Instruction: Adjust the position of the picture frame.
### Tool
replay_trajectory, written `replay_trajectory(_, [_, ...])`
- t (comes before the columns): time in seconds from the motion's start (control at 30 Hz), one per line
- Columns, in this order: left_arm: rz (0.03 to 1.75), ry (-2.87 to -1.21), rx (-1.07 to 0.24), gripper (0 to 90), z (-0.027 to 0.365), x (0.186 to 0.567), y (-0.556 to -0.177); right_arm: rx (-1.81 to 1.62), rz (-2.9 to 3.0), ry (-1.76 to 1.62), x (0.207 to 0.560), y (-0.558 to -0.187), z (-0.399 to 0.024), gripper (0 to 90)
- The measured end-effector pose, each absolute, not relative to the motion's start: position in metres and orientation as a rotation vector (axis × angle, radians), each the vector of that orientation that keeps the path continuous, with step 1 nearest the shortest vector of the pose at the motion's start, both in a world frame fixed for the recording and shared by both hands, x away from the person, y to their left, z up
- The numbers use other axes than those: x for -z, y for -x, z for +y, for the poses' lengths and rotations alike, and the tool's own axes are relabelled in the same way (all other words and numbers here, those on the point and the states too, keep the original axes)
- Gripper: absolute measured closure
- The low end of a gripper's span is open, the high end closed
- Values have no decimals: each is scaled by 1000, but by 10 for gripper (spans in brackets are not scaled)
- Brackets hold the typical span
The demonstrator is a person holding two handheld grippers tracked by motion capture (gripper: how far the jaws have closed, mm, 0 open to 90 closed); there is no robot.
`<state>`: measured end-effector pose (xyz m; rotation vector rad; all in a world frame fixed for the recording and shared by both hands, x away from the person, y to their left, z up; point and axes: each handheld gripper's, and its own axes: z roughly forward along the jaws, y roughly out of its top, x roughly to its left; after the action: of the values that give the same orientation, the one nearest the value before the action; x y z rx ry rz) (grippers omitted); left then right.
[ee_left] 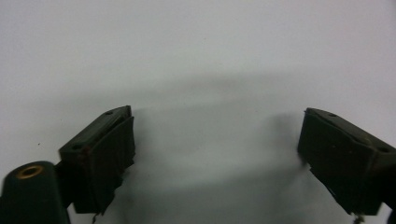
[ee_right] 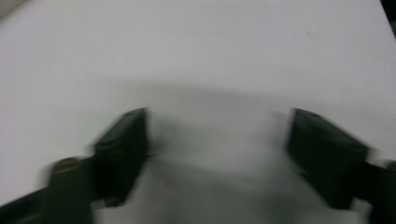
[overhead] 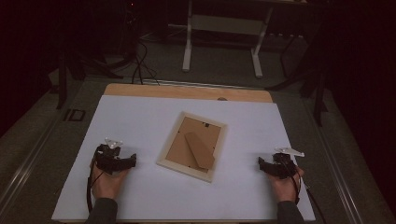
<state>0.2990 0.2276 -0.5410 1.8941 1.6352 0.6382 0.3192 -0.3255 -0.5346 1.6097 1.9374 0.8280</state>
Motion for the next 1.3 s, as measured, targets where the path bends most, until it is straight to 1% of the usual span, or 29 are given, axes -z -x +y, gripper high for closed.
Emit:
replay_trajectory(0.03, [1640, -1888, -637, 192, 229, 539, -297, -858, 1938, -1615, 534, -318, -326, 300])
replay_trajectory(0.07, [1647, -1883, -635, 268, 230, 538, -296, -883, 1936, -1614, 532, -317, -326, 329])
replay_trajectory(0.1, [1642, -1868, -617, 325, 232, 536, -294, -895, 1941, -1599, 530, -316, -326, 342])
replay_trajectory(0.13, [1628, -1844, -599, 360, 234, 534, -292, -907, 1940, -1587, 528, -315, -325, 363])
replay_trajectory(0.17, [1628, -1844, -599, 377, 234, 534, -292, -907, 1940, -1587, 528, -315, -325, 363])
replay_trajectory(0.2, [1585, -1830, -592, 377, 235, 530, -288, -916, 1944, -1573, 526, -315, -325, 374])
replay_trajectory(0.23, [1538, -1832, -599, 417, 233, 526, -285, -933, 1946, -1562, 525, -314, -324, 397])
replay_trajectory(0.27, [1507, -1836, -605, 438, 232, 524, -282, -939, 1953, -1547, 524, -314, -323, 412])
replay_trajectory(0.37, [1434, -1844, -601, 479, 228, 520, -277, -947, 1974, -1528, 523, -314, -321, 434])
replay_trajectory(0.4, [1403, -1847, -589, 482, 225, 519, -275, -950, 1975, -1525, 522, -313, -321, 440])
replay_trajectory(0.5, [1335, -1872, -529, 532, 219, 518, -274, -966, 1975, -1524, 521, -312, -321, 453])
replay_trajectory(0.6, [1314, -1887, -518, 549, 215, 518, -274, -975, 1976, -1531, 522, -312, -321, 453])
replay_trajectory(0.63, [1259, -1915, -485, 582, 209, 517, -273, -972, 1985, -1534, 524, -313, -320, 466])
replay_trajectory(0.77, [1235, -1917, -471, 612, 206, 518, -273, -971, 1990, -1523, 525, -312, -316, 485])
replay_trajectory(0.93, [1192, -1935, -471, 646, 202, 519, -272, -1009, 1972, -1501, 516, -310, -315, 556])
replay_trajectory(1.03, [1169, -1936, -442, 651, 198, 519, -271, -1025, 1971, -1483, 511, -310, -314, 574])
replay_trajectory(1.07, [1141, -1960, -441, 651, 191, 519, -270, -1045, 1981, -1465, 506, -311, -313, 586])
replay_trajectory(1.3, [1061, -2002, -385, 656, 175, 521, -268, -1099, 2022, -1415, 491, -323, -301, 597])
